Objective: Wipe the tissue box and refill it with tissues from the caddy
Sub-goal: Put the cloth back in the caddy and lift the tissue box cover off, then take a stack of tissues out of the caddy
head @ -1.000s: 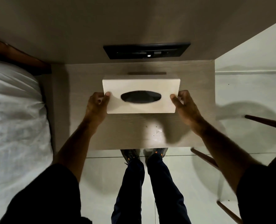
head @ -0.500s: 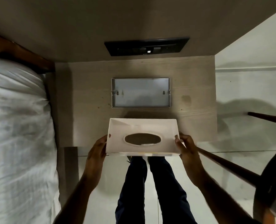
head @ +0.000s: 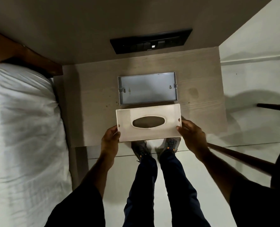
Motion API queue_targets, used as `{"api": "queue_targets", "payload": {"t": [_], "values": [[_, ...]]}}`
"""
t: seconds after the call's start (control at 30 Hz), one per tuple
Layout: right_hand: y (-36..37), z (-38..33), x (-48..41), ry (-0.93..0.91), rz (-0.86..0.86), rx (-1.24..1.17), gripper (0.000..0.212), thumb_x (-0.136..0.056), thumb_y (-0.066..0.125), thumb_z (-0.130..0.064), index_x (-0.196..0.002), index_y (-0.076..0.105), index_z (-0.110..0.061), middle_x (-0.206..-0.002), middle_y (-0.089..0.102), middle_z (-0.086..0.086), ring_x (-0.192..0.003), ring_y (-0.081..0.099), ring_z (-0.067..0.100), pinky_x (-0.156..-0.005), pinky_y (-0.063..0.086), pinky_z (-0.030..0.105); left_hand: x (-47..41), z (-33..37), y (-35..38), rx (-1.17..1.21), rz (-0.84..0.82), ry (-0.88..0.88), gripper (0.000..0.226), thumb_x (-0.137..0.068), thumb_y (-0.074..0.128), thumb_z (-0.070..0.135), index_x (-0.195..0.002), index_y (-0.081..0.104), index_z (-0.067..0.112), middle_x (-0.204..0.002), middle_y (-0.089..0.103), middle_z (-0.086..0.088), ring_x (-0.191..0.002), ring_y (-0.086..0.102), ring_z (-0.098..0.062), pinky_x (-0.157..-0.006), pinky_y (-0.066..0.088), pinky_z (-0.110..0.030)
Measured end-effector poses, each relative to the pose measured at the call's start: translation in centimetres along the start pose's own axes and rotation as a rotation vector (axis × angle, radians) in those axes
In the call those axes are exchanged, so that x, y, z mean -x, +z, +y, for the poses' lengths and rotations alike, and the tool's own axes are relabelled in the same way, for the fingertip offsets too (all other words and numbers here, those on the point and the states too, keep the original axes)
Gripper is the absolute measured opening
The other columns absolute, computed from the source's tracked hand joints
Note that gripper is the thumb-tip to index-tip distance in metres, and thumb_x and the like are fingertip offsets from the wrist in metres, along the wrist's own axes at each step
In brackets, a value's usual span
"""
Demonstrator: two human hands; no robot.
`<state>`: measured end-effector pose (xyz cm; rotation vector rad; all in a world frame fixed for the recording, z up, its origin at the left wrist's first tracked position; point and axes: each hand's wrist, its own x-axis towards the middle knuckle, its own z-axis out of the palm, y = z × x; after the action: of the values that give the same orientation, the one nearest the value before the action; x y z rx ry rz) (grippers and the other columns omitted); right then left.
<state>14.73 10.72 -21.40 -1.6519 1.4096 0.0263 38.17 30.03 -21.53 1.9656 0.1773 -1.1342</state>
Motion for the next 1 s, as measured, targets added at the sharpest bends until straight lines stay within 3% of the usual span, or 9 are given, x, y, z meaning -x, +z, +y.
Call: {"api": "queue_targets", "payload": {"t": [0.1,0.2,0.3,0.37,0.5,0.67,0.77,0.83,1.0], "values": [[-0.7,-1.0,0.9,0.072,-0.023,-0.06,0.049,-0.088,0.067,-0.045,-0.134,0.053,-0.035,-0.113,0.061,-0.022,-0.084,0.056,-0.015,-0.062,0.034,-0.009,0.5,0.5,-0.4,-0.092,0.003,-0.012,0.026,-0.1,0.054,0.027,-0.124,0.061,0.029,-0.125,0.064,-0.002,-0.111,0.061,-0.021,-0.09,0.054,-0.031],[-2.9,-1.7,3.1,0.187,0.031,-0.124,0.059,-0.086,0.07,-0.046,-0.137,0.049,-0.025,-0.13,0.062,-0.007,-0.085,0.06,-0.003,-0.054,0.037,-0.004,1.9,2.2,-0.4,-0.159,0.147,0.013,0.038,-0.097,0.06,0.024,-0.133,0.055,0.014,-0.132,0.061,-0.007,-0.109,0.057,-0.017,-0.079,0.048,-0.018],[-5.7,-1.7,6.9,0.231,0.061,-0.194,0.058,-0.087,0.073,-0.036,-0.138,0.049,-0.023,-0.136,0.061,-0.001,-0.099,0.067,0.012,-0.066,0.039,0.002,4.6,4.4,0.7,-0.187,0.177,0.105,0.042,-0.093,0.067,0.016,-0.133,0.055,0.009,-0.133,0.061,-0.012,-0.115,0.06,-0.026,-0.089,0.047,-0.029],[-8.1,-1.7,10.3,0.229,0.089,-0.237,0.054,-0.086,0.075,-0.03,-0.135,0.053,-0.025,-0.13,0.064,-0.001,-0.097,0.07,0.013,-0.065,0.044,0.0,6.8,5.8,2.1,-0.259,0.118,0.175,0.041,-0.092,0.068,0.014,-0.131,0.057,0.01,-0.132,0.062,-0.013,-0.118,0.059,-0.031,-0.095,0.049,-0.037],[-13.4,-1.0,17.1,0.246,0.169,-0.288,0.048,-0.087,0.074,-0.018,-0.121,0.055,-0.044,-0.122,0.067,-0.013,-0.085,0.069,-0.01,-0.067,0.044,-0.002,11.8,7.9,6.0,-0.396,-0.032,0.319,0.035,-0.092,0.066,0.016,-0.126,0.058,0.019,-0.129,0.063,-0.006,-0.12,0.058,-0.028,-0.098,0.049,-0.042],[-19.4,2.9,24.4,0.236,0.372,-0.309,0.042,-0.092,0.068,-0.021,-0.126,0.056,-0.041,-0.124,0.061,-0.027,-0.1,0.064,-0.01,-0.071,0.05,0.005,20.1,8.3,14.7,-0.545,-0.292,0.503,0.05,-0.089,0.069,0.018,-0.137,0.054,0.02,-0.141,0.055,0.004,-0.127,0.05,-0.012,-0.098,0.04,-0.022],[-22.2,6.3,27.0,0.288,0.545,-0.37,0.039,-0.093,0.066,-0.02,-0.12,0.055,-0.046,-0.114,0.061,-0.038,-0.097,0.063,-0.016,-0.069,0.046,0.0,26.9,6.9,21.6,-0.608,-0.476,0.674,0.056,-0.086,0.071,0.017,-0.139,0.053,0.02,-0.138,0.053,0.01,-0.126,0.046,-0.002,-0.102,0.032,-0.01],[-23.9,9.1,28.1,0.333,0.633,-0.409,0.036,-0.094,0.064,-0.021,-0.118,0.053,-0.046,-0.106,0.059,-0.046,-0.094,0.061,-0.019,-0.067,0.043,-0.003,30.9,5.4,26.5,-0.694,-0.605,0.784,0.056,-0.085,0.068,0.02,-0.139,0.052,0.022,-0.14,0.052,0.013,-0.13,0.045,-0.001,-0.108,0.032,-0.011],[-28.0,15.9,28.5,0.455,0.817,-0.5,0.033,-0.091,0.063,-0.019,-0.121,0.058,-0.032,-0.117,0.065,-0.015,-0.092,0.066,0.006,-0.067,0.043,0.0,36.7,1.9,37.6,-0.957,-0.712,0.965,0.062,-0.087,0.063,0.028,-0.145,0.042,0.026,-0.153,0.041,0.009,-0.142,0.036,-0.01,-0.116,0.03,-0.023]]}}
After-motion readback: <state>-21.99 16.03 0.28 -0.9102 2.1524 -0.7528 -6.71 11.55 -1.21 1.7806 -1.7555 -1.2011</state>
